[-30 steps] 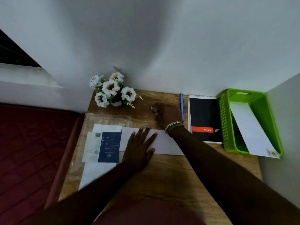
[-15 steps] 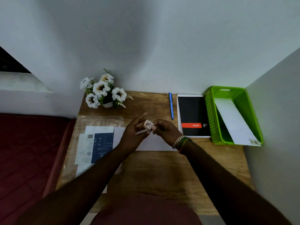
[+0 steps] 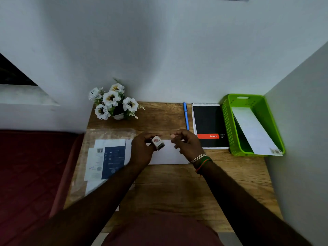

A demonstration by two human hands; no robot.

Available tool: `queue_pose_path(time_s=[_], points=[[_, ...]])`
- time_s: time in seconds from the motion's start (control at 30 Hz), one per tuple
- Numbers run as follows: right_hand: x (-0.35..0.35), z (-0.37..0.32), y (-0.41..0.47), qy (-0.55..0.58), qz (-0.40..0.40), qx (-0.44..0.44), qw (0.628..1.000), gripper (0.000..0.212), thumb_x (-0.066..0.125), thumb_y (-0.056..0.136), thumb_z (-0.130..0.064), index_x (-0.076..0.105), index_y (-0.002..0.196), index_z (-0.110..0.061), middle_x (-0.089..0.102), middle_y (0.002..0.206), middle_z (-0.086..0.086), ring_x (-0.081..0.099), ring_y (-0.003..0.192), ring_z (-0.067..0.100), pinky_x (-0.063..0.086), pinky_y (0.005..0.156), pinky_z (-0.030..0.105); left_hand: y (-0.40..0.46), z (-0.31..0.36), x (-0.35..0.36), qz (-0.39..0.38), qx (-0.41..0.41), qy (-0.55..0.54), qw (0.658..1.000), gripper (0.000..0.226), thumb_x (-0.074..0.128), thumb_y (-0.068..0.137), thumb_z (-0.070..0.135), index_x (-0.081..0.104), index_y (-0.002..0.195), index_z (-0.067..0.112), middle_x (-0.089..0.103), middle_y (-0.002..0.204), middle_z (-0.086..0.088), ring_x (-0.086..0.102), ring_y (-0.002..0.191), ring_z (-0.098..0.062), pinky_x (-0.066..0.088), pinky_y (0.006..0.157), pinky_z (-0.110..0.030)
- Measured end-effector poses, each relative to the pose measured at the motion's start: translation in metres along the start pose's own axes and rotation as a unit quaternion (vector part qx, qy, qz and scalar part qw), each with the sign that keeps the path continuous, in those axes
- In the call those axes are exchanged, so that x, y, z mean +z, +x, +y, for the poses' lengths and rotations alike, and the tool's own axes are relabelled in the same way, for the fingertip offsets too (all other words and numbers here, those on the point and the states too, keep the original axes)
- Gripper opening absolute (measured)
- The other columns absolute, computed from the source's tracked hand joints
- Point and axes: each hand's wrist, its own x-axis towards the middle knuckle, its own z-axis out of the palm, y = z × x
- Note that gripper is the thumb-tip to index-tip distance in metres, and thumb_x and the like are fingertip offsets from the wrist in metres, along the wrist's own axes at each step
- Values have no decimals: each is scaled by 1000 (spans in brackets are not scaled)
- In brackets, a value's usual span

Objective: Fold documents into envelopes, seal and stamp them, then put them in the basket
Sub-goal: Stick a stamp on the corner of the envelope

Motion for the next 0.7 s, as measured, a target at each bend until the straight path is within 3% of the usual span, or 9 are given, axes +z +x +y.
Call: queue_pose_path(time_s=[0.07,0.13,0.27,0.37,0.6,0.7], points=[[2,-2,-1,10,-13,-16,1000,6,70,91,-17,71,96,-14,68,81,2,61,63,2,44,54,14,0,1,0,14,27,24,999,34,80,78,-4,76,105,16,74,106,1,68,95,-9,56,70,-15],[5,-5,-2,-1,-42,-57,998,7,71,90,-16,72,97,-17,69,87,-5,65,75,2,51,60,16,0,2,0,17,50,38,998,34,82,78,1,74,102,24,72,102,8,66,92,0,58,77,-23],[10,-1,3,-48,-74,-106,990,18,73,89,-26,72,105,-18,68,103,1,66,97,14,59,81,36,2,6,1,-12,79,67,995,25,81,80,6,78,101,20,74,102,3,68,92,-9,56,80,-27],[10,0,8,-74,-80,-110,988,10,74,88,-28,71,97,-23,70,101,0,65,95,13,57,81,38,3,9,1,-20,89,70,993,29,79,81,3,74,99,26,72,98,3,66,88,-10,52,74,-21],[5,-4,16,-65,-83,-93,990,9,72,88,-14,69,86,-22,70,93,-2,67,89,17,57,81,40,13,2,2,-55,90,126,986,27,74,84,-2,78,105,13,73,104,-4,67,92,-16,54,77,-31],[2,-4,18,-59,-71,-86,992,5,69,90,-17,67,88,-22,69,95,-4,65,91,16,54,81,34,22,3,2,-64,88,123,986,25,72,88,2,77,108,16,73,109,-1,67,96,-11,57,82,-32]])
